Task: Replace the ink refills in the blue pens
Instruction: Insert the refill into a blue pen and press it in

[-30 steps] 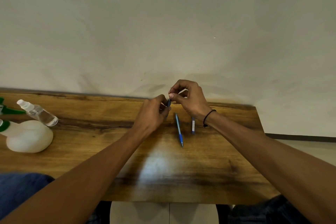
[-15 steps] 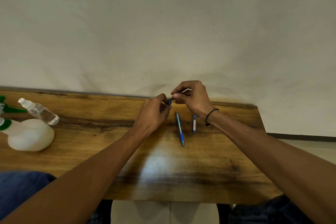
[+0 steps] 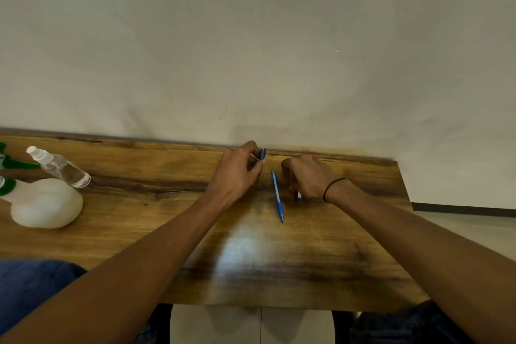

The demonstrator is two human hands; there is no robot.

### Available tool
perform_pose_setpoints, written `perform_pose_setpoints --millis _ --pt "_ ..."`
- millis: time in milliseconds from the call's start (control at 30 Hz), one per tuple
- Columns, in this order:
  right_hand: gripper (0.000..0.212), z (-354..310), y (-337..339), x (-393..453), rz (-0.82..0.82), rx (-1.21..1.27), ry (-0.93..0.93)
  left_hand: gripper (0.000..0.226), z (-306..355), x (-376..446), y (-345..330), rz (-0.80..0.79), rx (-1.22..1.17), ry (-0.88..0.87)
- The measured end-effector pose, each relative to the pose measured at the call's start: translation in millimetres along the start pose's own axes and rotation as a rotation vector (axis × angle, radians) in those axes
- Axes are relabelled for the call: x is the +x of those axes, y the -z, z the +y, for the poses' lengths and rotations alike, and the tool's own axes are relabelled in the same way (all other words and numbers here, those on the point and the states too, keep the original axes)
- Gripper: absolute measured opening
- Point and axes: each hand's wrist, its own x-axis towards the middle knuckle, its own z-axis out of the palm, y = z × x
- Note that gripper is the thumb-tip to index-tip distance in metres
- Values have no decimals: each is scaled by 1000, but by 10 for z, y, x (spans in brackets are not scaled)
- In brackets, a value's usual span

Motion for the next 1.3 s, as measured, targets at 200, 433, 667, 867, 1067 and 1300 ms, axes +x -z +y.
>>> perform_pose_setpoints --millis 200,433,667,867,1067,1300 --pt "9 -12 7 8 72 49 0 10 10 -3 3 -4 19 7" --pt "8 -125 524 -14 356 388 171 12 34 5 -6 -6 12 18" --pt "7 -245 717 -111 414 407 321 16 71 4 -12 -19 45 21" --pt "9 -259 699 -103 381 354 340 17 125 -4 -7 -34 25 35" --pt "10 -277 697 -112 363 299 350 19 190 -32 7 -45 26 37" --pt "10 -300 704 -96 340 244 327 18 263 -52 20 -39 31 38"
